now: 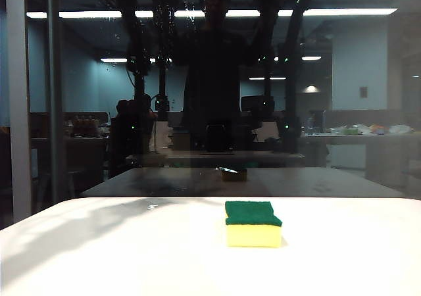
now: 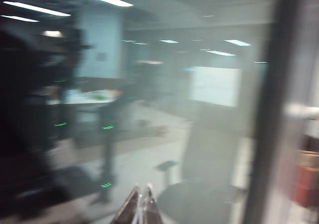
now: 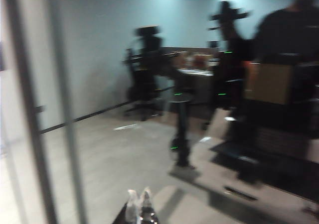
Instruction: Reach upward to find where there is water on the glass, pick up the sponge from the table, dry the water, and finally place the sponge back on the table.
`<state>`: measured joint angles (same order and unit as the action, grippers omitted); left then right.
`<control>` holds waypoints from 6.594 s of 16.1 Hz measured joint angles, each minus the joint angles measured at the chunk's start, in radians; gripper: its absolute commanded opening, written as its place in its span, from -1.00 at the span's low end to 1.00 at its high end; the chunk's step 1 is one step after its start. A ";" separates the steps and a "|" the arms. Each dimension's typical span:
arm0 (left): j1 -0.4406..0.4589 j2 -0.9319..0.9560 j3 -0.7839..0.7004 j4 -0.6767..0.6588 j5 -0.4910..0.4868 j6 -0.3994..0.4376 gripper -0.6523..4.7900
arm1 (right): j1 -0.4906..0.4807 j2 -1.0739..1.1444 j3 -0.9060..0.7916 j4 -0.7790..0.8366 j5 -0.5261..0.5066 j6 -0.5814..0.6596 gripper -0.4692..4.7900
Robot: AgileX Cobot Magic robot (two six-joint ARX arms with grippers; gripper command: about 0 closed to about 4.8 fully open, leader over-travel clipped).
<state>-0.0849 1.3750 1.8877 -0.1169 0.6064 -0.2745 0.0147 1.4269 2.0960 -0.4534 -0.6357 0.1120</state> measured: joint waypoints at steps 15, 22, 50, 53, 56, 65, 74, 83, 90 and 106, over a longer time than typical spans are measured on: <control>0.000 0.003 0.000 -0.172 -0.615 0.332 -0.78 | -0.001 0.000 0.000 -0.013 0.471 -0.001 -0.83; 0.000 0.002 0.000 -0.223 -0.666 0.373 -0.78 | -0.001 0.000 0.000 -0.034 0.531 -0.008 -0.83; -0.344 0.598 -0.003 -0.998 -0.028 0.319 1.00 | -0.002 0.004 0.000 -0.037 0.529 -0.008 -0.83; -0.344 0.666 -0.004 -1.036 0.011 0.306 1.00 | -0.002 0.005 0.000 -0.047 0.529 -0.008 -0.83; -0.346 0.716 -0.034 -1.003 0.060 0.267 1.00 | -0.002 0.007 0.000 -0.046 0.528 -0.008 -0.83; -0.438 0.860 -0.078 -0.819 0.095 0.119 1.00 | -0.002 0.029 -0.001 -0.058 0.529 -0.008 -0.83; -0.449 0.945 -0.077 -0.693 0.077 0.029 1.00 | -0.002 0.028 -0.001 -0.060 0.529 -0.008 -0.83; -0.518 0.958 -0.063 -0.651 -0.069 -0.031 1.00 | -0.002 0.028 -0.001 -0.060 0.529 -0.008 -0.83; -0.542 0.962 -0.062 -0.695 -0.248 -0.073 -0.46 | -0.001 0.028 0.000 -0.061 0.528 -0.008 -0.83; -0.534 0.702 -0.068 -0.629 -0.243 0.012 -0.78 | -0.001 0.029 0.000 -0.084 0.529 -0.008 -0.83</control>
<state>-0.6193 2.0766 1.8198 -0.7464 0.3630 -0.2626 0.0139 1.4559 2.0956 -0.5369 -0.1070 0.1040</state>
